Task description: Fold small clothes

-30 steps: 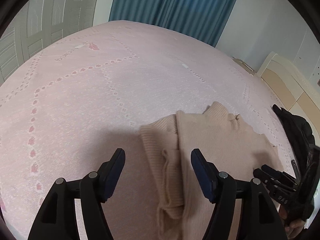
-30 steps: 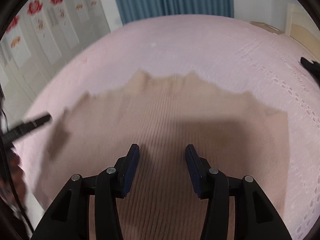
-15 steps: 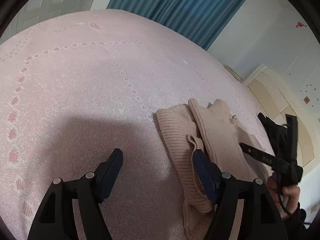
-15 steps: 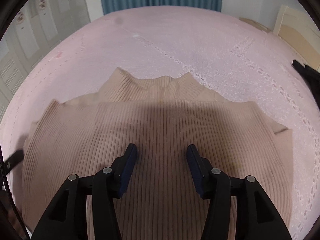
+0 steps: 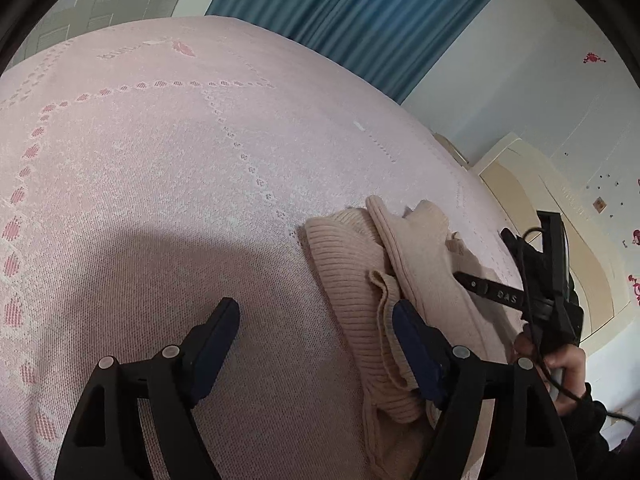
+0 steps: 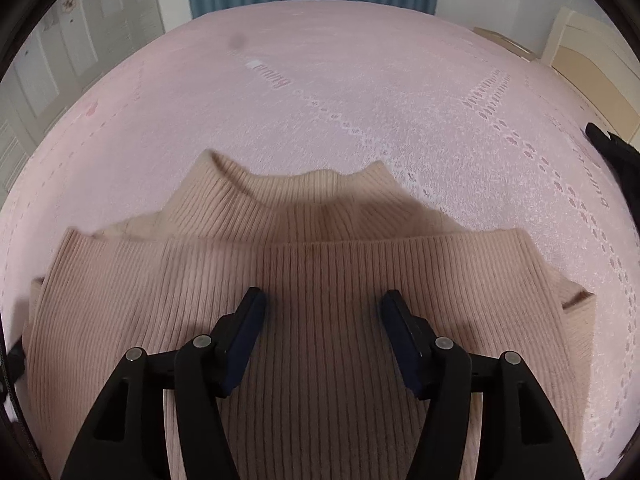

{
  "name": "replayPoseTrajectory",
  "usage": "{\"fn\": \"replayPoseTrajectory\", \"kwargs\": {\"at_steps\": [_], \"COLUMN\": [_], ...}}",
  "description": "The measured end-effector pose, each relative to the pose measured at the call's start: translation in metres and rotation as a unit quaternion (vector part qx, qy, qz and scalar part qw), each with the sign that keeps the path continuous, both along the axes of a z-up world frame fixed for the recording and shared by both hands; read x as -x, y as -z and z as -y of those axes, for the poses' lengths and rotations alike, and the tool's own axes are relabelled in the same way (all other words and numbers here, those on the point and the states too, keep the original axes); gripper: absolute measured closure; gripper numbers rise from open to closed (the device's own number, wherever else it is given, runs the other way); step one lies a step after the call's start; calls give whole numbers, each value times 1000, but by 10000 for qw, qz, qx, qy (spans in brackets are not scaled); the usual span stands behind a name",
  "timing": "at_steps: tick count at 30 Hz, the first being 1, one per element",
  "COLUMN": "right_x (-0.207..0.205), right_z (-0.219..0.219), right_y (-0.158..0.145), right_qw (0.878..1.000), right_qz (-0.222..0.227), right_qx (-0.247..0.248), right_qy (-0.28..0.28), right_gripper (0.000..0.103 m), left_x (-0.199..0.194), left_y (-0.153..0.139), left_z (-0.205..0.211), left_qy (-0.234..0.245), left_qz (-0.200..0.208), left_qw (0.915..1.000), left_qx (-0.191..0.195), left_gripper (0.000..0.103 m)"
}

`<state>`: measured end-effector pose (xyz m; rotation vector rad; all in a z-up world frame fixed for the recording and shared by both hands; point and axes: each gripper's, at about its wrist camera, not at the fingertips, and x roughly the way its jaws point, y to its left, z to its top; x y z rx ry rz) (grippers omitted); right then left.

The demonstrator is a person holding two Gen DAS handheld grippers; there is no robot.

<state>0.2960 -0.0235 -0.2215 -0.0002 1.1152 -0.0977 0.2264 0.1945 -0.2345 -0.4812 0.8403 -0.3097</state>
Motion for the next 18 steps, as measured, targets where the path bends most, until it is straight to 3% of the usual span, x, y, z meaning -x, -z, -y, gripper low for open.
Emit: {"fn": "replayPoseTrajectory", "kwargs": {"at_steps": [6,15,18], "right_x": [51,128,147], "right_z": [-8,-16,-19], "right_y": [-21,-30,-27], "right_qw": [9995,9981,9977], "right_qz": [33,262,213], "right_qx": [79,179,188], "right_qy": [-313,-530,-622], "right_gripper": [45,45,45], "left_x": [8,62,86], "left_y": [2,-5,-2], "left_z": [-13,6,14], "left_qy": [125,632,714], "left_qz": [-26,-299,-379], "left_qw": [9986,9964,9945], "left_qx": [517,484,658], "left_gripper": [26,26,26]}}
